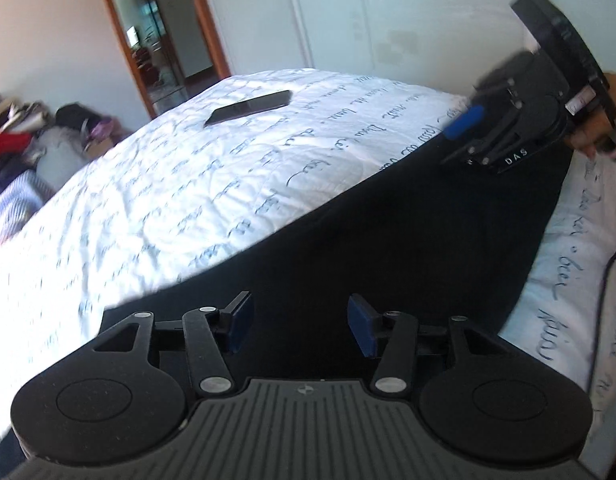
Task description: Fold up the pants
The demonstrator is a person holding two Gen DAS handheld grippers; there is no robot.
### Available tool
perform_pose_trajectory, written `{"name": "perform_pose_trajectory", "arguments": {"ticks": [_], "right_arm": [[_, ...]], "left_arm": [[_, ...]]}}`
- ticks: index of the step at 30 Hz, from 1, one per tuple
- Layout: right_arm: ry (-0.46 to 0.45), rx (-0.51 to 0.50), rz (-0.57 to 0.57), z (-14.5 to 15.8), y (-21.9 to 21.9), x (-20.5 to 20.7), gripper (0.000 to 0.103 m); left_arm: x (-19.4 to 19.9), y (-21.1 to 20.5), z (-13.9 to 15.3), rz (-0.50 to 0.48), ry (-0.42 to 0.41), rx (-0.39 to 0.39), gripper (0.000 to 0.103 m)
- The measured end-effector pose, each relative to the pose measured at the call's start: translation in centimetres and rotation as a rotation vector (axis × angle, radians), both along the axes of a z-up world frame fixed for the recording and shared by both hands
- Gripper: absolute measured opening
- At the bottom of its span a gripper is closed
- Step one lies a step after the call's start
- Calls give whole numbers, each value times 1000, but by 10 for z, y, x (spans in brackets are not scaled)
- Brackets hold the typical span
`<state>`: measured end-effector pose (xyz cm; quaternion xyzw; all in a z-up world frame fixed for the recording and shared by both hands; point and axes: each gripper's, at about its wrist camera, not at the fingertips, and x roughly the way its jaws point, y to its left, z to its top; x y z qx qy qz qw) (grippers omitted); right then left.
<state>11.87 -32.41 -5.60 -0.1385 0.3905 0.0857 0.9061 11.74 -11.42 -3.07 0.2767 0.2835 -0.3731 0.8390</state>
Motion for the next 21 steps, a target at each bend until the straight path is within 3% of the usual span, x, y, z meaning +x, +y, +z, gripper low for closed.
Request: {"name": "perform_pose_trajectory", "arguments": {"ticks": [3, 4, 5, 7, 13, 16, 17, 18, 19, 21], "right_arm": [[16, 2, 57, 5, -7, 3, 51], [47, 18, 75, 6, -8, 3, 46], [65, 49, 88, 7, -10, 4, 38], [61, 29, 95, 9, -7, -1, 8], [-7, -29, 66, 7, 0, -7, 2], [-49, -55, 43, 7, 3, -7, 1], [-55, -64, 37, 6, 4, -6, 1], [-61, -77, 33, 6, 5, -4, 1], [-74, -90, 23, 5, 6, -2, 1], [-68, -122, 8, 1, 8, 4, 0]], "left_arm": [[15, -6, 0, -85, 8, 1, 58], [23, -10, -2, -119, 27, 2, 58], [30, -12, -3, -146, 42, 4, 58], [46, -13, -7, -183, 58, 11, 58], [85, -20, -22, -228, 87, 34, 58], [95, -26, -26, -227, 79, 26, 41], [96, -28, -26, -230, 81, 24, 31], [97, -29, -26, -227, 72, 17, 14], [97, -31, -27, -222, 57, 18, 6], [97, -36, -30, -205, 19, 29, 0]]}}
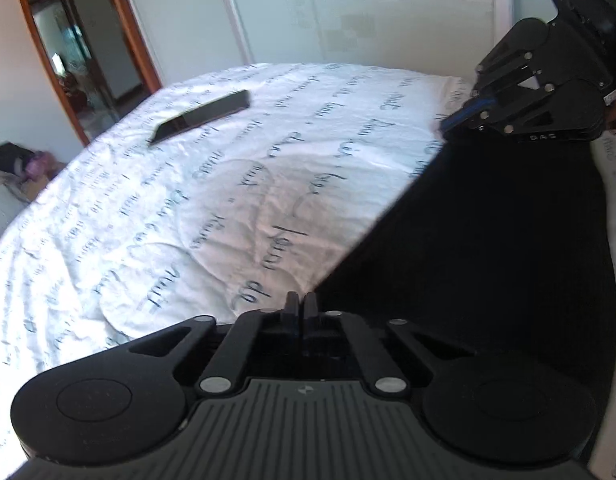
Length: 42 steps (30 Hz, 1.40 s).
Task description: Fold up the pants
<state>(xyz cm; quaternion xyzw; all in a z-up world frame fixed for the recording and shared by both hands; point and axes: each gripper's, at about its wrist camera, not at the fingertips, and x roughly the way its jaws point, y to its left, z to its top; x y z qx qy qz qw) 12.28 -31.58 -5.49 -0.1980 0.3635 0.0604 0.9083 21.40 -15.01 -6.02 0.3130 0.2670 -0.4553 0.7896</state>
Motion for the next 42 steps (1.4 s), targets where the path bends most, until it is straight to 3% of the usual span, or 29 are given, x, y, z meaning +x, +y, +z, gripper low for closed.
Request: {"name": "perform_pose_trajectory", "arguments": {"ticks": [5, 7, 9, 10, 12, 13, 14, 16, 19, 23, 28, 30, 34, 38, 40, 42], "right_arm": [[-32, 9, -85, 6, 2, -6, 1], [-20, 118, -41, 23, 15, -17, 4], [36, 256, 69, 32, 35, -20, 4], [88, 306, 125, 29, 48, -16, 4], [152, 262, 173, 13, 70, -3, 5], [149, 189, 168, 0, 80, 8, 4], [109, 190, 163, -2, 81, 17, 4], [109, 286, 94, -2, 70, 45, 1], [87, 368, 20, 7, 57, 52, 1], [33, 283, -14, 28, 39, 1, 2], [129, 166, -224, 5, -22, -24, 4], [102, 301, -256, 0, -46, -16, 4], [21, 418, -342, 1, -65, -2, 4], [-24, 312, -339, 24, -59, -35, 14], [34, 223, -318, 20, -58, -47, 25], [86, 119, -338, 4, -61, -47, 28]], "left_arm": [[-3, 3, 2, 57, -70, -10, 0], [-4, 13, 11, 112, -54, -31, 2], [-10, 21, 19, 164, -47, -49, 18], [-13, 25, 22, 182, -42, -59, 19], [-22, 29, 25, 218, -25, -50, 28], [-27, 30, 26, 233, -21, -45, 30], [-30, 31, 27, 246, -5, -48, 33], [-32, 31, 26, 261, 58, -53, 43], [-36, 33, 25, 296, 90, -45, 45], [-42, 43, 24, 285, 125, -48, 50], [-54, 20, 18, 218, 163, -56, 51], [-59, 1, 13, 202, 173, -59, 52], [-69, -28, 10, 215, 178, -59, 52], [-80, -33, 14, 188, 155, -65, 55], [-83, -39, 14, 172, 148, -60, 57], [-85, -50, 12, 159, 146, -54, 57]]}}
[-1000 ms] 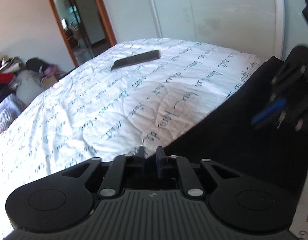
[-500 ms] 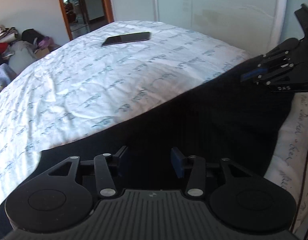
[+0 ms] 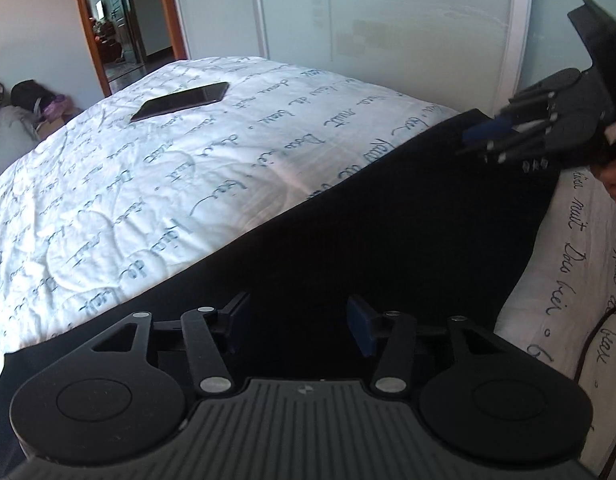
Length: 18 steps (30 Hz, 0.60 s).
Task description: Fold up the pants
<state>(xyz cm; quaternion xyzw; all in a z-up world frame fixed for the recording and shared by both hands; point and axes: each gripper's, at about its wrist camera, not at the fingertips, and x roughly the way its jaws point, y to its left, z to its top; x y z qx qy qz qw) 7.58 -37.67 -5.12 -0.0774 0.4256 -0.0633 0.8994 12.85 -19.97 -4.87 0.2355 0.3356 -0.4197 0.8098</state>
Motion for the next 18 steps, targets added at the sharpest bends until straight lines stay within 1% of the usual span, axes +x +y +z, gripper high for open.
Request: {"name": "perform_pose_trajectory", "arguments": {"ticks": [1, 2, 4, 6, 7, 8, 10, 12, 13, 14, 15, 16, 17, 18], "right_arm": [[-14, 17, -6, -5, -7, 0, 31], [-49, 63, -20, -7, -14, 3, 33], [-101, 145, -58, -9, -33, 15, 36], [-143, 238, -95, -6, -47, 20, 36], [-147, 266, -109, -1, -51, 17, 36], [-160, 258, -116, 4, -51, 9, 35], [-164, 179, -116, 11, -43, -9, 36], [-114, 134, -123, 3, -41, -17, 38], [-90, 114, -133, -8, -43, -16, 40], [-114, 121, -143, -14, -48, -17, 44], [-132, 148, -190, -14, -53, -16, 50], [-143, 160, -248, -8, -54, -13, 51], [-180, 138, -271, 1, -46, -12, 51], [-237, 119, -247, 14, -30, -12, 45]], "left_arm": [[0, -7, -2, -1, 6, 1, 57], [0, -14, -3, -4, 12, -3, 57], [0, -29, -8, -4, 7, -6, 60], [-1, -37, -9, 49, -33, 22, 60], [-4, -35, -5, 56, -56, 17, 60], [-7, -29, 0, 59, -80, 4, 60], [-12, -9, 8, 79, -136, -15, 63], [-14, 7, 11, 130, -176, -10, 66], [-11, 14, 12, 174, -182, -8, 66], [-9, 21, 12, 208, -176, -12, 66], [-8, 29, 13, 240, -161, -21, 66], [-6, 37, 14, 275, -148, -33, 66], [-5, 48, 17, 309, -145, -44, 66], [-5, 62, 20, 349, -156, -52, 67]]}}
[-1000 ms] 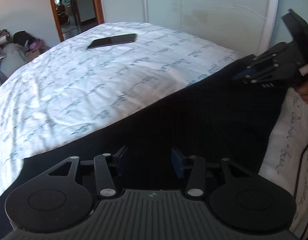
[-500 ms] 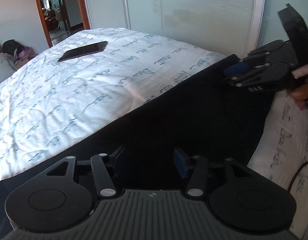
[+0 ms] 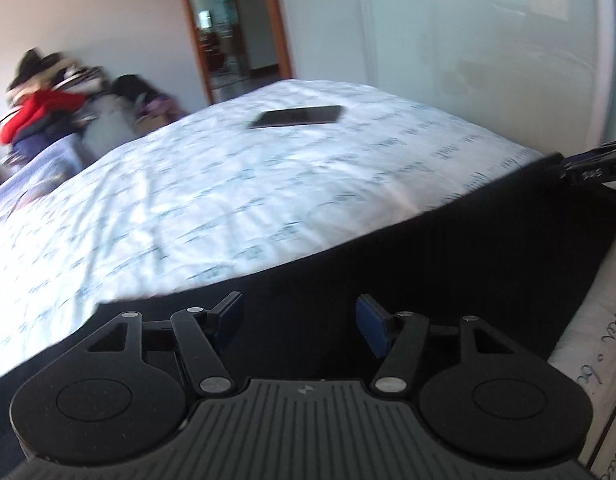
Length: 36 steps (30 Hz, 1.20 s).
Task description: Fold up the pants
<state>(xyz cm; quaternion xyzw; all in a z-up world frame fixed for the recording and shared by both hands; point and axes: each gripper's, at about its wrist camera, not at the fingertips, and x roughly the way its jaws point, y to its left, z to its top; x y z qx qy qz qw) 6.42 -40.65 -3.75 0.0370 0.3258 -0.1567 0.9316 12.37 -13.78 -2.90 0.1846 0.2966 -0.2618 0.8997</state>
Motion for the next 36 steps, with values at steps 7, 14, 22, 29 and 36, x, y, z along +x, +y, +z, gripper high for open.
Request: {"name": "perform_pose_trajectory", "arguments": {"ticks": [7, 14, 22, 29, 36], "right_arm": [[-83, 120, 641, 28, 177, 60, 69], [141, -33, 989, -17, 328, 154, 51], [34, -36, 800, 7, 310, 121, 67], [158, -101, 688, -23, 255, 31, 72], [37, -41, 313, 0, 144, -20, 79]], "left_arm": [[15, 114, 16, 401, -69, 36, 71], [28, 185, 11, 531, -111, 141, 85], [0, 193, 3, 457, -185, 182, 88], [-10, 158, -31, 310, -92, 219, 91], [-26, 129, 9, 221, -104, 76, 89]]}}
